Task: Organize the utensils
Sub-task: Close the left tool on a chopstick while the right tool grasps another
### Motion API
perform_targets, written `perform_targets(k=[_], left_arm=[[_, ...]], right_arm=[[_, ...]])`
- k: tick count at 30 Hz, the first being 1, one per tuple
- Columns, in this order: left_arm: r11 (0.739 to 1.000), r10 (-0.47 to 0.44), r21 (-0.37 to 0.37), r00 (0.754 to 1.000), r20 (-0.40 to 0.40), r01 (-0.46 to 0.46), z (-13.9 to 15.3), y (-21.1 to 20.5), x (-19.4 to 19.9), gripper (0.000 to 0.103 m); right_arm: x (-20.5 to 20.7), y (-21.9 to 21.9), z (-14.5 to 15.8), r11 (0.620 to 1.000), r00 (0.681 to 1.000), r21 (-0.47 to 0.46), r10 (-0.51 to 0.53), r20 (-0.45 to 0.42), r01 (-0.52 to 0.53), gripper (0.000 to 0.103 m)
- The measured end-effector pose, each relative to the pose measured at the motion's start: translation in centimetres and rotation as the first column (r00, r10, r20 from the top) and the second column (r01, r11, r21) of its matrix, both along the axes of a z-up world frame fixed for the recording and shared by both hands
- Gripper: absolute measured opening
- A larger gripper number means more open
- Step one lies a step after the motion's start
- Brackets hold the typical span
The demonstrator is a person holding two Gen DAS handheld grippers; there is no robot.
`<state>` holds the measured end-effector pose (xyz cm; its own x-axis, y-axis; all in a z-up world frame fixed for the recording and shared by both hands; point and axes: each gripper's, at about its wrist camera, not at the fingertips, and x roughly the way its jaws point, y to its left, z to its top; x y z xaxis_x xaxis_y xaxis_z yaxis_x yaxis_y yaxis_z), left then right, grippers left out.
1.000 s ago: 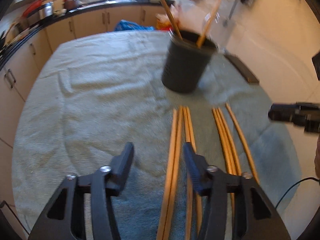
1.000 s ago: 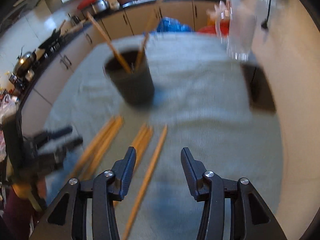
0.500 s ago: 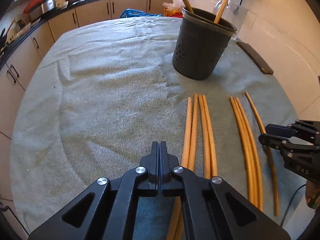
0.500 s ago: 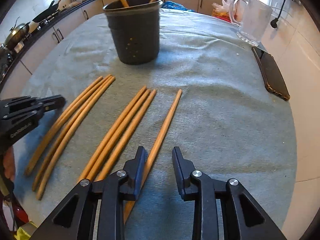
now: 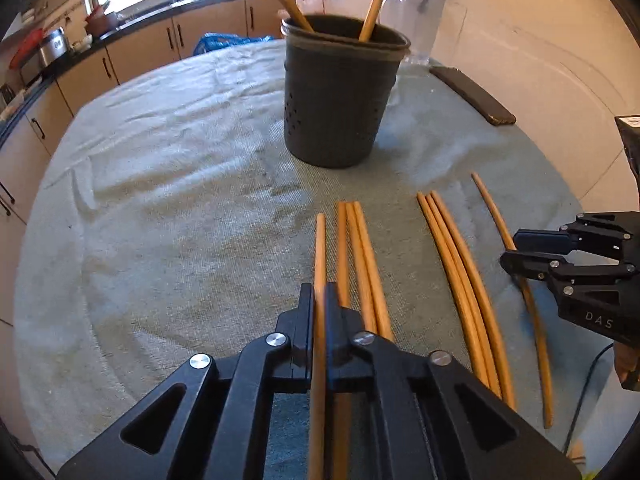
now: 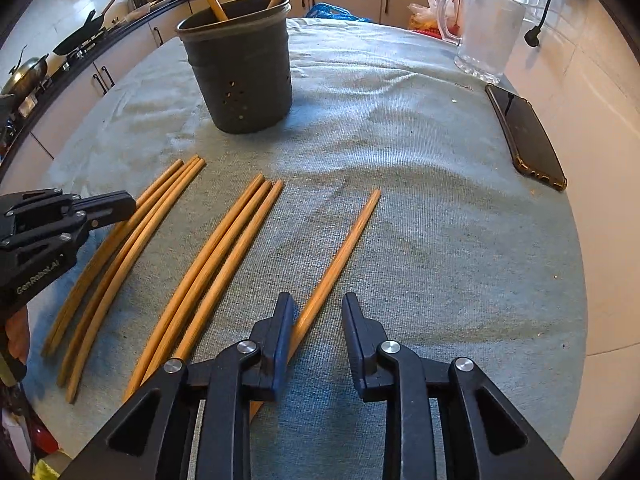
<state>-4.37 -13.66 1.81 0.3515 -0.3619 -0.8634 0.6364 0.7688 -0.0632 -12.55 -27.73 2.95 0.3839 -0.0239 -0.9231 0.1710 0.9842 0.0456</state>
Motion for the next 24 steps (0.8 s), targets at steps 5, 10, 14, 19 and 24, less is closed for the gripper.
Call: perform_targets(k=[5, 10, 14, 19, 24], left_arm=[[0.996, -0.028, 0.084, 0.998, 0.062, 0.023, -0.3, -1.4, 0.1, 0.008], [0.998, -0.018, 0.064, 0.999, 0.047, 0.015, -0.3, -1.2, 0.8, 0.006], [0.998, 0.049, 0.032, 0.999, 0.001, -0.049, 0.0, 1.0, 0.6, 0.006], [0.994, 0.106, 0.004, 0.993, -0.061, -0.106, 0.1, 2.3, 1.4, 0.007], [0.995, 0.089, 0.048, 0.995, -0.047, -0.087, 0.0, 0.8, 2.5, 0.007]], right_arm=[[0.2, -0.5, 0.0, 1.000, 1.000, 0.025, -0.008, 0.005, 0.008, 0.027], [0.4, -0.7, -0.1, 1.000, 1.000, 0.014, -0.014, 0.010, 0.014, 0.016], [0.1, -1.7, -0.1, 0.996, 0.999, 0.081, -0.028, 0.028, 0.025, 0.015], [0.7, -3.5, -0.2, 0.981, 0.999, 0.190, -0.050, 0.006, 0.048, 0.015], [2.3, -4.1, -0.2, 0.978, 0.995, 0.186, -0.083, -0.047, 0.090, 0.015]])
